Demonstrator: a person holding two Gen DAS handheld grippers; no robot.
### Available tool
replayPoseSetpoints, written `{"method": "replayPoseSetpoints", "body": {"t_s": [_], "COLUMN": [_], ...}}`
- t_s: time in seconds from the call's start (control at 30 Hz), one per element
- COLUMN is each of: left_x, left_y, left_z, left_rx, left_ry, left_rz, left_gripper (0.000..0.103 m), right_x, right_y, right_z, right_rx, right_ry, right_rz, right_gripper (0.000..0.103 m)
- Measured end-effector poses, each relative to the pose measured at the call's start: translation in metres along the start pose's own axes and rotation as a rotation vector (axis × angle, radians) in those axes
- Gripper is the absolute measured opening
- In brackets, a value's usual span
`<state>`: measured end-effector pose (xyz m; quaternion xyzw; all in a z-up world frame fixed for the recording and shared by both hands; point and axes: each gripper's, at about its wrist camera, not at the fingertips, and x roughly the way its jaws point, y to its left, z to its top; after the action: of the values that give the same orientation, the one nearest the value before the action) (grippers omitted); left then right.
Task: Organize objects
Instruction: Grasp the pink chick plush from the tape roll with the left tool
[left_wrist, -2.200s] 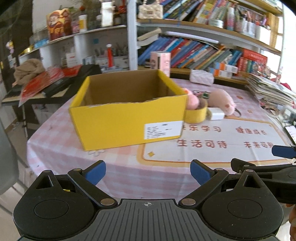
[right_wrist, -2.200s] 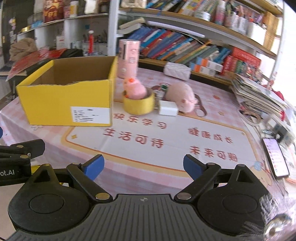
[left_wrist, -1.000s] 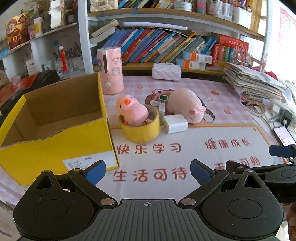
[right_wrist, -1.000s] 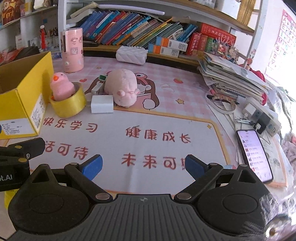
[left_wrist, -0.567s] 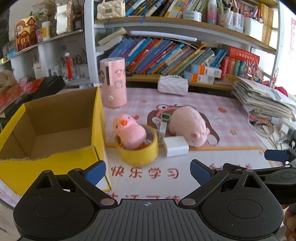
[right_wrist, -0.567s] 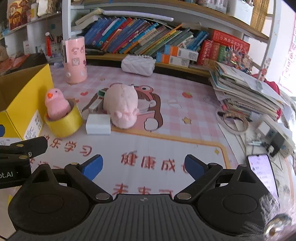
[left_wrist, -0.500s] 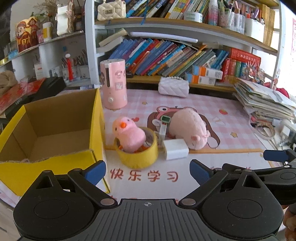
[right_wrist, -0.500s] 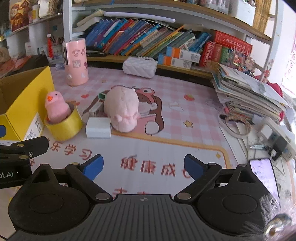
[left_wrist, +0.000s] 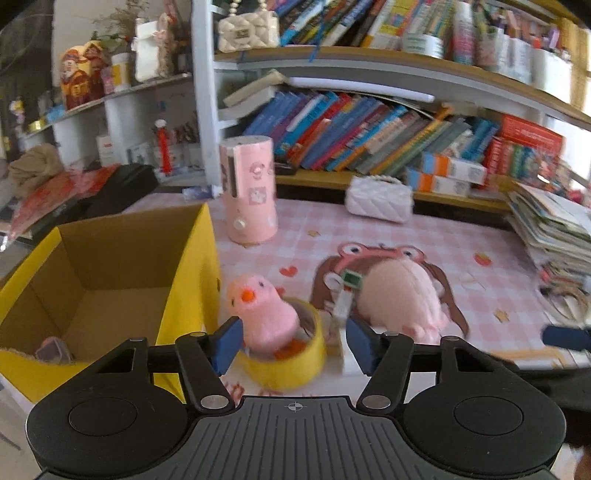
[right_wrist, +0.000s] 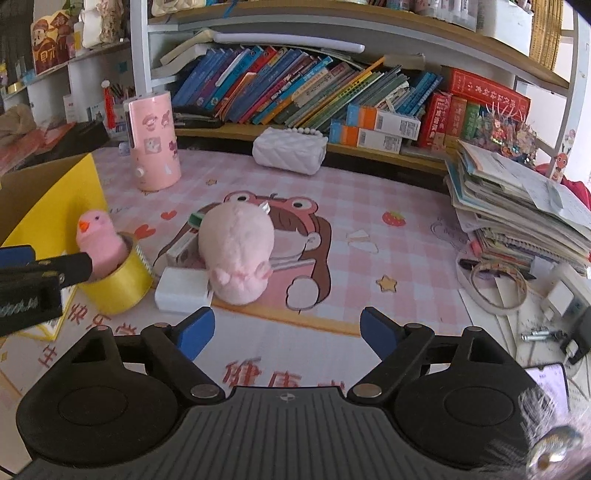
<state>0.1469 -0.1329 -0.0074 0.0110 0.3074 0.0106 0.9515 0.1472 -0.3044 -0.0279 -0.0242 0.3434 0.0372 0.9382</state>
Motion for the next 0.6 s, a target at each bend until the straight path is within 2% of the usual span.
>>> {"method": "replayPoseSetpoints", "body": {"t_s": [0.3, 0.4, 0.53, 0.6], "left_x": [0.055, 0.068, 0.085, 0.097], "left_y": [-0.008, -0.009, -0.014, -0.012], "left_z": [0.016, 0.019, 0.022, 0.021], "left_rx": [-0.051, -0.052, -0.026, -0.048], "left_ry": [0.062, 0.057, 0.058, 0.106], "left_rz": [0.186, 0.247, 0.283, 0.281], "left_gripper": [0.061, 0.061, 0.058, 0.058], "right_x": [0.013, 0.015, 0.020, 0.022], "right_y": [-0.010, -0.014, -0.019, -0.022], "right_z": [0.008, 0.009, 0.009, 0.010], "right_rx": [-0.011, -0.016, -0.005, -0.001], "right_ry": [-0.025, -0.029, -0.021, -0.017], "right_rz": [0.048, 0.054, 0.055, 0.053], "right_gripper": [0.086, 0.086, 0.086, 0.086]}}
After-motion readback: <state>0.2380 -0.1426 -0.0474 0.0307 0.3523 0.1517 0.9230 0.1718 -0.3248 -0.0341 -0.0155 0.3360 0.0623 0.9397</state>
